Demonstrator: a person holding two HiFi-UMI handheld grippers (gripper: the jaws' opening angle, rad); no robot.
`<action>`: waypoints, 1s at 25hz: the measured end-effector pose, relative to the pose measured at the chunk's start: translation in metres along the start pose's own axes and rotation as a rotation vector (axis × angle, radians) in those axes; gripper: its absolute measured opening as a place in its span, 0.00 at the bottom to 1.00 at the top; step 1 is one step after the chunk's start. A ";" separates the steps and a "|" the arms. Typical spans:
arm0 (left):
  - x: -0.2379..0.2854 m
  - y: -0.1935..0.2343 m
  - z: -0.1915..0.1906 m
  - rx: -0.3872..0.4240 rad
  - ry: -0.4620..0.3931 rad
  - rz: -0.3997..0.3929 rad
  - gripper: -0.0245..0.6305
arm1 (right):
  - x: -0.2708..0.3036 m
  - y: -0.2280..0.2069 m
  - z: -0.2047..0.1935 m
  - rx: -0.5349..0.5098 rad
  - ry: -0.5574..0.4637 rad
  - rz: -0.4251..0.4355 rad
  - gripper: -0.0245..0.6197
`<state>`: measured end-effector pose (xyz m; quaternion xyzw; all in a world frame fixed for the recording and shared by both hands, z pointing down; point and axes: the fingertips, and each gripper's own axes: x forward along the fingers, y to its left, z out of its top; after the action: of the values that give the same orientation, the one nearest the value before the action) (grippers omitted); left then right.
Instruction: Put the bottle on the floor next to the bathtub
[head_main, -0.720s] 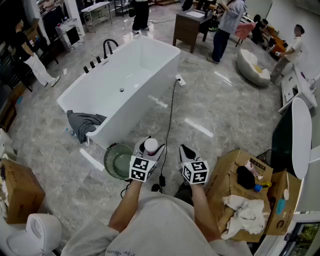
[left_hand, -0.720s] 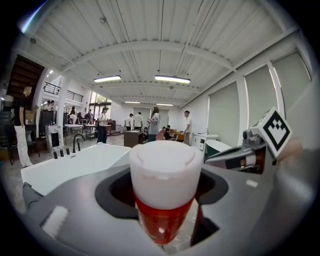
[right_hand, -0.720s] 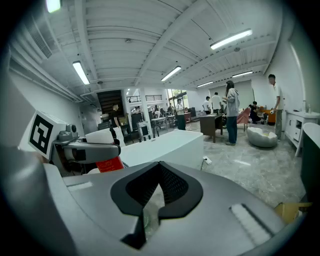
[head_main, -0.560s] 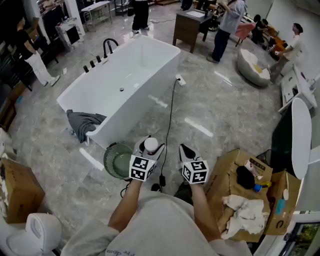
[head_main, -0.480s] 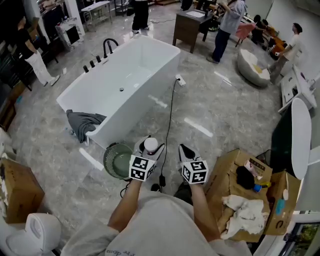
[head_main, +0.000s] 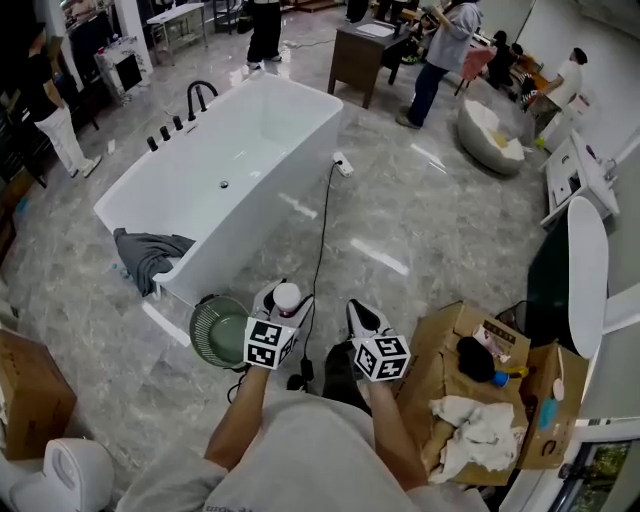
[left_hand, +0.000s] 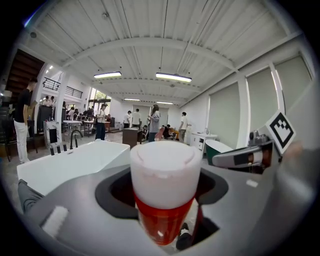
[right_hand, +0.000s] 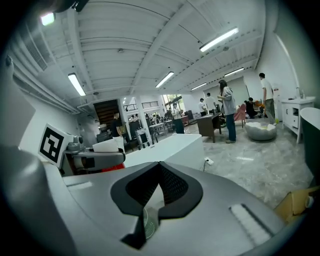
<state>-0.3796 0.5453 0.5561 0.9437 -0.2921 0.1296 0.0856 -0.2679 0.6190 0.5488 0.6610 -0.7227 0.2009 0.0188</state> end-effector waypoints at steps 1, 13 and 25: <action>0.003 0.002 0.000 0.005 0.003 -0.001 0.56 | 0.003 -0.003 0.001 0.010 -0.003 0.004 0.04; 0.074 0.052 0.021 -0.004 0.023 0.069 0.56 | 0.078 -0.052 0.042 0.089 -0.012 0.101 0.04; 0.200 0.059 0.049 -0.043 0.068 0.071 0.56 | 0.146 -0.155 0.090 0.063 0.049 0.137 0.04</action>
<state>-0.2451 0.3794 0.5734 0.9258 -0.3248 0.1582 0.1113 -0.1156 0.4452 0.5500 0.6052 -0.7589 0.2405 0.0021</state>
